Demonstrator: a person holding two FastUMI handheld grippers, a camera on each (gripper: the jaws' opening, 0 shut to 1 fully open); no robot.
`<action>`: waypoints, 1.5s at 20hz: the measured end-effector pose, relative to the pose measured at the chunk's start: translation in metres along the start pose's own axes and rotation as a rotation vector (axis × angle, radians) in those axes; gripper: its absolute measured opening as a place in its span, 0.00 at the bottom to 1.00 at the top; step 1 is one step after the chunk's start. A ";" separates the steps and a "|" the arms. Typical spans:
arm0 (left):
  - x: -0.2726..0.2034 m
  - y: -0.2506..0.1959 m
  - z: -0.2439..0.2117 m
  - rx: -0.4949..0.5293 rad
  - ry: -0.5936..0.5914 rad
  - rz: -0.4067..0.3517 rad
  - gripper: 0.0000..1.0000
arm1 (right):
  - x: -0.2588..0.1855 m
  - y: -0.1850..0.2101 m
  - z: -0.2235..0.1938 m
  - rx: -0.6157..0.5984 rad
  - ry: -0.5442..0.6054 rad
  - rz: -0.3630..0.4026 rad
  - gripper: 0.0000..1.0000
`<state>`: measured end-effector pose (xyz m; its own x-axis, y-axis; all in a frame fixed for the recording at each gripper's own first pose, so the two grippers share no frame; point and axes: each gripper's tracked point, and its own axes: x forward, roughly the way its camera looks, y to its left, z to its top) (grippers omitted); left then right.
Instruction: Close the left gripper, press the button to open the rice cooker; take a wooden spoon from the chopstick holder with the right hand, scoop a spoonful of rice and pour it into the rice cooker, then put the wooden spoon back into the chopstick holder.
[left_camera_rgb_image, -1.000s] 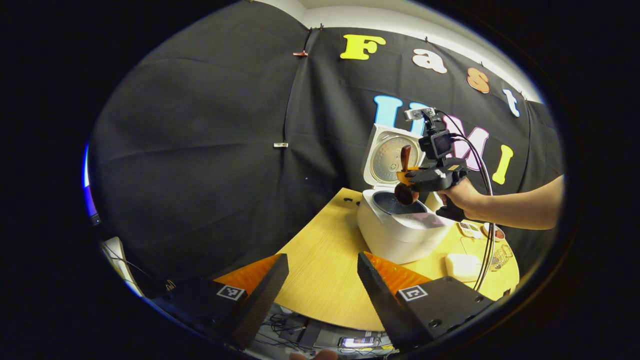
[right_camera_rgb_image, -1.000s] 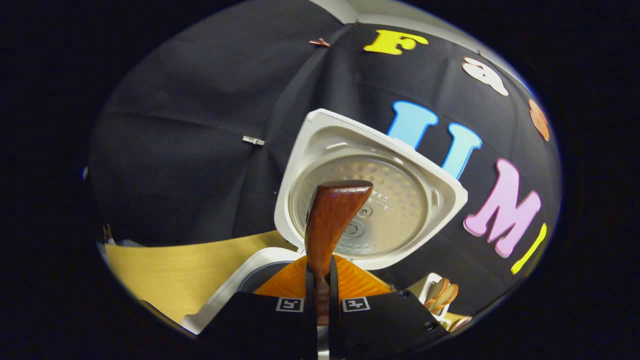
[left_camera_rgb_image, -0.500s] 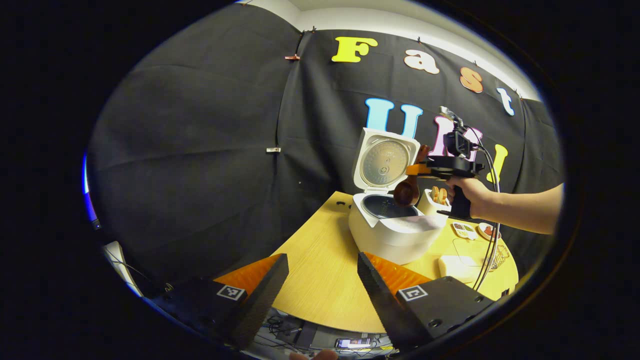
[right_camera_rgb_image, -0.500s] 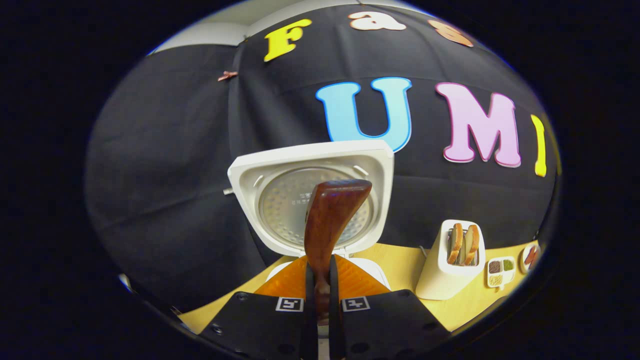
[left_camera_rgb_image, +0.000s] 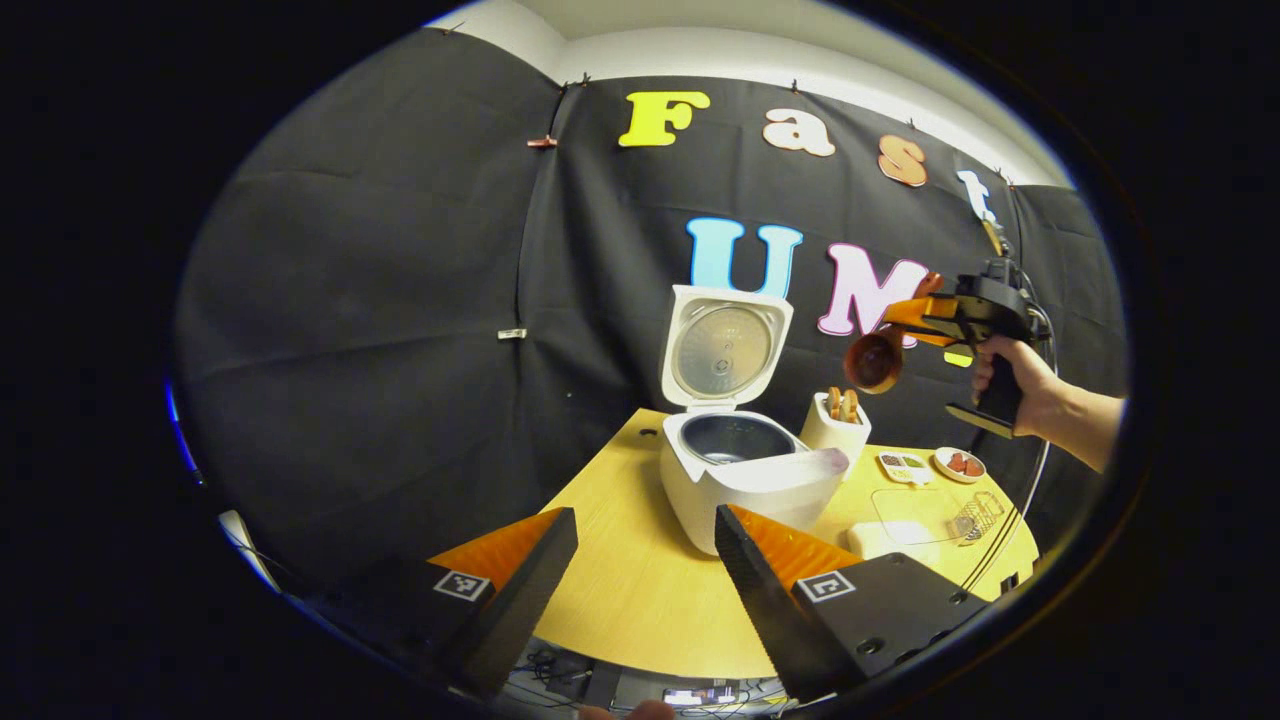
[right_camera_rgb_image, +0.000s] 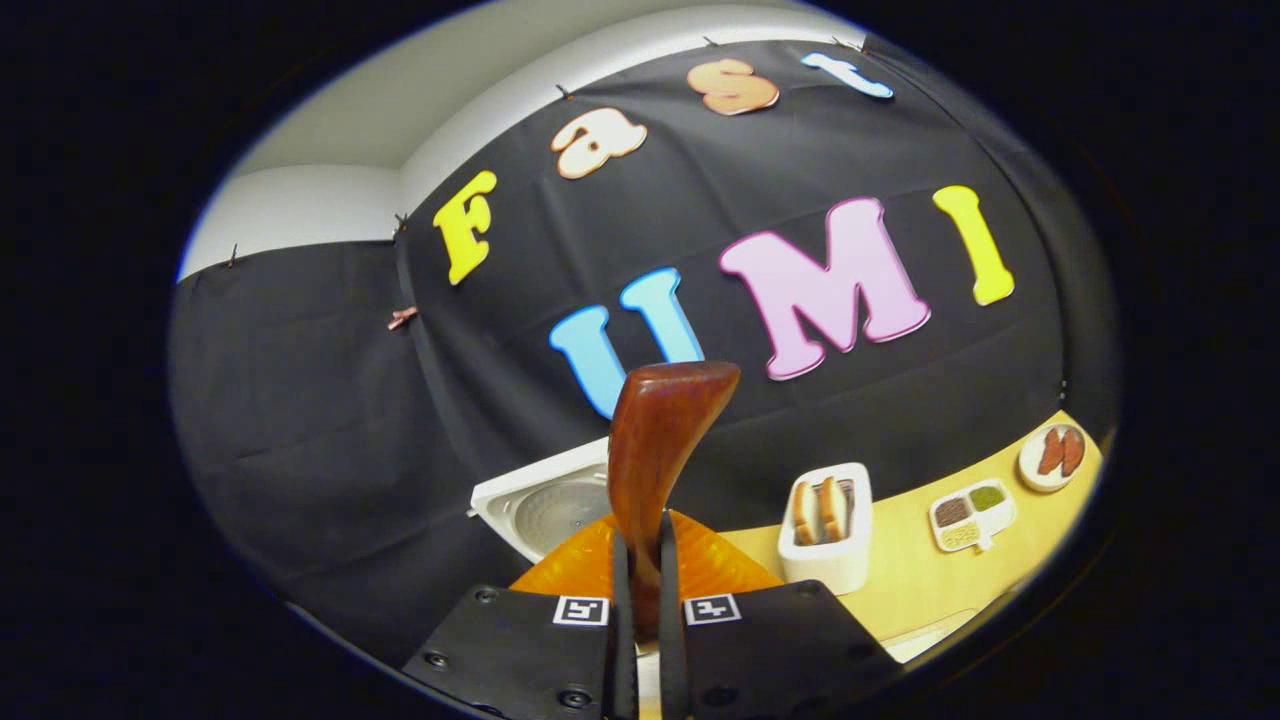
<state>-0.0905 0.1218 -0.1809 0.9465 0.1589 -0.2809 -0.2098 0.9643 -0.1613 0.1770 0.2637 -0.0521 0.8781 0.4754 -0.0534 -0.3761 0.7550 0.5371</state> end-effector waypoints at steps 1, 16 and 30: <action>0.000 -0.007 0.003 0.005 -0.005 -0.009 0.96 | -0.015 -0.015 0.012 -0.009 -0.020 -0.015 0.13; 0.004 -0.113 0.039 0.061 -0.061 -0.086 0.95 | -0.206 -0.296 0.031 -0.108 -0.016 -0.422 0.13; -0.023 -0.156 0.049 0.115 -0.044 0.013 0.95 | -0.170 -0.428 -0.127 0.082 0.219 -0.522 0.13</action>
<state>-0.0674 -0.0215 -0.1032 0.9543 0.1779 -0.2401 -0.1947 0.9797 -0.0478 0.1509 -0.0829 -0.3801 0.8563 0.1376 -0.4978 0.1230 0.8818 0.4553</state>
